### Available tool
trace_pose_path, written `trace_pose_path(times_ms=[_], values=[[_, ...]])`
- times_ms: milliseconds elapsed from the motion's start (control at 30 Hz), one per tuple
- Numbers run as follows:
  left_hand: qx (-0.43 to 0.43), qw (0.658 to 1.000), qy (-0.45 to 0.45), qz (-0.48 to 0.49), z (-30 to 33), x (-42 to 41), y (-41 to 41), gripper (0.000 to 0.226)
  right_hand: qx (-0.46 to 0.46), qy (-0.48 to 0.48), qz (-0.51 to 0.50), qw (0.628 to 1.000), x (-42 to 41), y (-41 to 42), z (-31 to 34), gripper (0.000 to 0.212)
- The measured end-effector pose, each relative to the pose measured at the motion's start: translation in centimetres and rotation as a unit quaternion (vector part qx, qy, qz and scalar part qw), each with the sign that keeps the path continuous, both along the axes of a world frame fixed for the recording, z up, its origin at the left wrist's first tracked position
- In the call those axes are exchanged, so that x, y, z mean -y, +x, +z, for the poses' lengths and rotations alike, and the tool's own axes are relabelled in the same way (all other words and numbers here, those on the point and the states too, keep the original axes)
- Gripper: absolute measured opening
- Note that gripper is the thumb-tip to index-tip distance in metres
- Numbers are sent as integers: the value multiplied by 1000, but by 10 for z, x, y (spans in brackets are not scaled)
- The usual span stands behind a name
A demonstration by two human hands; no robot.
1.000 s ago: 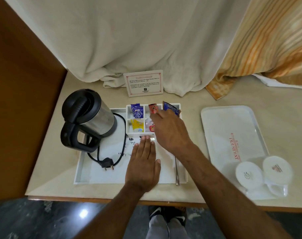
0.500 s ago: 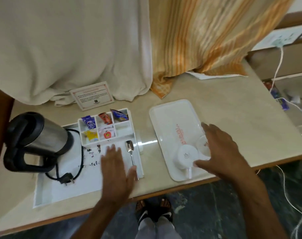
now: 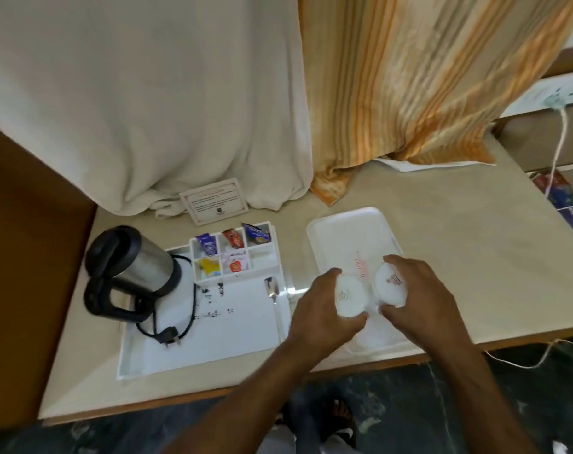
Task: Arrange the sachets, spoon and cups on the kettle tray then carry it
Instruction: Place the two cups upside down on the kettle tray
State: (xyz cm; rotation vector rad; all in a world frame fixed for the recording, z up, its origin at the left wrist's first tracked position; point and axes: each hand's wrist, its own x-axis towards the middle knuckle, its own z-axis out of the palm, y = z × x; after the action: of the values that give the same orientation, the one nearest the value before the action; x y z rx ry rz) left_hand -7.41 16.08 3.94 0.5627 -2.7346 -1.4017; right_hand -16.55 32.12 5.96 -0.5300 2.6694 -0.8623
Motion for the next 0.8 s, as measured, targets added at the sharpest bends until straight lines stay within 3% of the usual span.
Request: trace_pose_path(times_ms=[167, 367, 667, 800], values=[[-24, 994, -97, 53, 28, 107, 46, 71, -46, -47, 62, 996, 103, 43, 35, 75], [20, 990, -86, 112, 14, 196, 99, 59, -9, -32, 76, 997, 205, 92, 12, 76], [54, 992, -37, 108, -26, 207, 115, 63, 12, 43, 67, 997, 230, 107, -26, 78], [63, 992, -37, 100, -33, 209, 114, 76, 12, 63, 60, 996, 231, 107, -29, 81]])
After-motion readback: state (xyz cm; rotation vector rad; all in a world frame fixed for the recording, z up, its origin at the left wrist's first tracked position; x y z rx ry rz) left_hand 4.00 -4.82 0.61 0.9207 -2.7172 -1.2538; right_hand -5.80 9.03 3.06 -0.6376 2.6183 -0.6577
